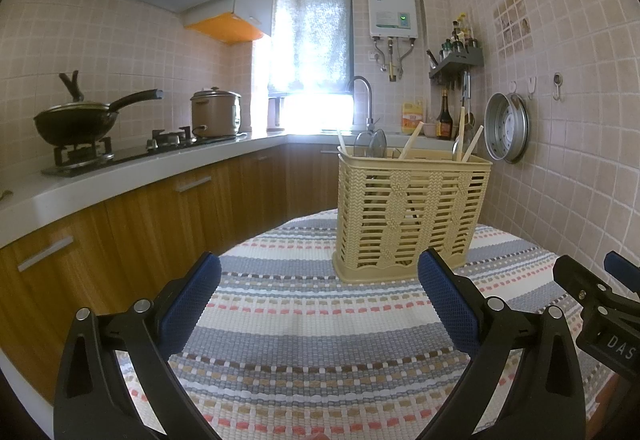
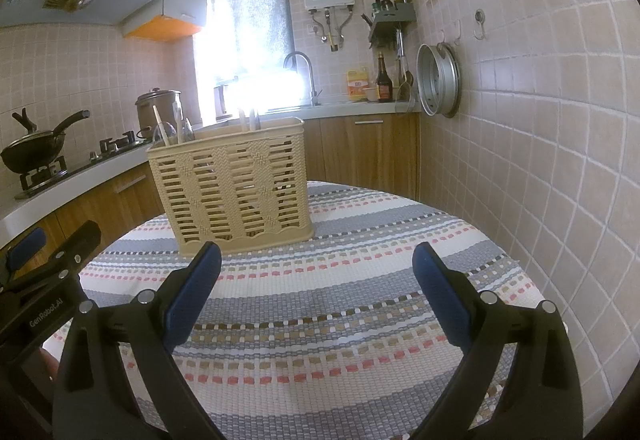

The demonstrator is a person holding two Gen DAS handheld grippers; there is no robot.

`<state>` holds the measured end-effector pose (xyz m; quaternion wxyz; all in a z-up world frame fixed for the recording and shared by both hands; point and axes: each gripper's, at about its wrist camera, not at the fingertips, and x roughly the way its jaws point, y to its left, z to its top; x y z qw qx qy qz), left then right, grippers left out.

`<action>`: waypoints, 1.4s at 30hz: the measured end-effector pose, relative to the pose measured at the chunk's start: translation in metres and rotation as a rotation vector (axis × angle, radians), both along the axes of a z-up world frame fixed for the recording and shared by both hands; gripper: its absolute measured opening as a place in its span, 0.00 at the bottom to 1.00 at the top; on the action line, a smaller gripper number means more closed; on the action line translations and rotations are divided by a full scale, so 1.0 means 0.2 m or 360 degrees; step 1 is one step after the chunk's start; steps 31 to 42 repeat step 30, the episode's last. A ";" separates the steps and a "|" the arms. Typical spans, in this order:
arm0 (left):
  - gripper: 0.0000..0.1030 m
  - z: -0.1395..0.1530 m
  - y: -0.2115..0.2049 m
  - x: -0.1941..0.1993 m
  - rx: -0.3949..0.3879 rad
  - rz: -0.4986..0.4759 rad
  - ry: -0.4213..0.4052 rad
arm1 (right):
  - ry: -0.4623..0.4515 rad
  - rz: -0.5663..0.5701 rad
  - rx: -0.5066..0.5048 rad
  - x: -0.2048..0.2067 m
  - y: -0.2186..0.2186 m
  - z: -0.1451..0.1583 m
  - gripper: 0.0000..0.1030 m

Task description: Organize utensils

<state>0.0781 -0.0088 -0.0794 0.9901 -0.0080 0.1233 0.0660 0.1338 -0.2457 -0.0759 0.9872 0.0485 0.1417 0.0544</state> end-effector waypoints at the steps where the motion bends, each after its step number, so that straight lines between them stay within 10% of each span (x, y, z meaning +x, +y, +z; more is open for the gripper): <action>1: 0.93 0.00 0.00 0.00 0.0000 0.0001 -0.0001 | -0.0002 0.0001 -0.0005 0.00 0.00 0.00 0.89; 42: 0.93 0.01 0.03 0.00 -0.0012 0.0024 0.0007 | 0.0004 0.0005 -0.0014 0.01 0.01 -0.01 0.89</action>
